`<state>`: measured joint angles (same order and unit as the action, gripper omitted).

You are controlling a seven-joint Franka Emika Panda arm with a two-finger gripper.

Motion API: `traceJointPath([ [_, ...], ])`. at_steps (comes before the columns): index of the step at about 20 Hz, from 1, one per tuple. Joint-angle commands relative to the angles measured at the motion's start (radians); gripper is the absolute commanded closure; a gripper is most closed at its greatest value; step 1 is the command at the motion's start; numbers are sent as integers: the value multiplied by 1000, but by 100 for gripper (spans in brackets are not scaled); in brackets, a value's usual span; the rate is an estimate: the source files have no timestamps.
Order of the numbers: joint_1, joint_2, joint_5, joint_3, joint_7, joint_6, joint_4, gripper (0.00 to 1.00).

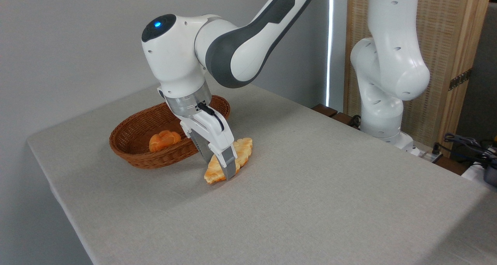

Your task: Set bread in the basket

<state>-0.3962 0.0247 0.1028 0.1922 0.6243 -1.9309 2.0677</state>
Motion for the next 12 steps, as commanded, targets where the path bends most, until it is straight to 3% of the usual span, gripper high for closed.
traceJointPath([
  [1, 0, -19, -20, 9, 5, 23, 9, 0],
  [6, -7, -11, -18, 6, 3, 35, 9, 0],
  [7, -7, -12, -18, 6, 3, 36, 8, 4],
  [9, -7, -12, -18, 6, 3, 36, 8, 28],
  [10, -7, -12, -18, 6, 3, 36, 8, 46],
  [12, -7, -12, -17, 6, 3, 36, 8, 63],
])
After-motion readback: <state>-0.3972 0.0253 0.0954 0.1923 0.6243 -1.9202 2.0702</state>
